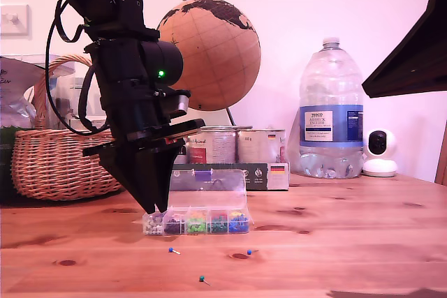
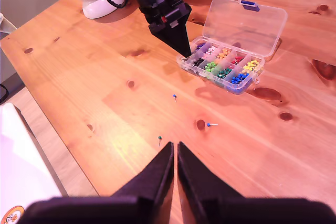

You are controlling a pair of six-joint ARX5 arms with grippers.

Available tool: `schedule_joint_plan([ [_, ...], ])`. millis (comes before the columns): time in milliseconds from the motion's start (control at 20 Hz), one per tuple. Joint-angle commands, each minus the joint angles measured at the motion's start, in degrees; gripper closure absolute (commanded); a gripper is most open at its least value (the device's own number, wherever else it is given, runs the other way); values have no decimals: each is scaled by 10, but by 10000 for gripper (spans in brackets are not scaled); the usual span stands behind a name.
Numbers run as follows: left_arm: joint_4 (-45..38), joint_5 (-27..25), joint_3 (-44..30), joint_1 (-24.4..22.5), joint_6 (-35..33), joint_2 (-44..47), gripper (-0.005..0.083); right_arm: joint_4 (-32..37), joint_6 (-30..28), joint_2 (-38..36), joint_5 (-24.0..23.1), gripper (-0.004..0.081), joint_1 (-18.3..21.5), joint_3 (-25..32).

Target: Sort the loose pins on the table into their correct compartments

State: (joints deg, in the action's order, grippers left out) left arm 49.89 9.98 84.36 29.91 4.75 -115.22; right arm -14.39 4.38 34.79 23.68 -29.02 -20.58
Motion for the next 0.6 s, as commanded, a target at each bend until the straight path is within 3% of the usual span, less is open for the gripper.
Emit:
schedule_joint_plan([
  [0,9,1,-7,0,-2,-1,745,3,-3,3,4,780,-3,-9],
  [50,14,1,-7,0,-2,5,791,3,-3,3,4,780,-3,-9],
  [300,0,1,-7,0,-2,51,797,0,1,3,-1,780,-3,-48],
  [400,2,1,-7,1,-2,74,797,-1,0,3,-45,780,-2,-63],
  [550,-1,1,-7,1,-3,114,797,-11,0,5,-70,780,-2,-66],
])
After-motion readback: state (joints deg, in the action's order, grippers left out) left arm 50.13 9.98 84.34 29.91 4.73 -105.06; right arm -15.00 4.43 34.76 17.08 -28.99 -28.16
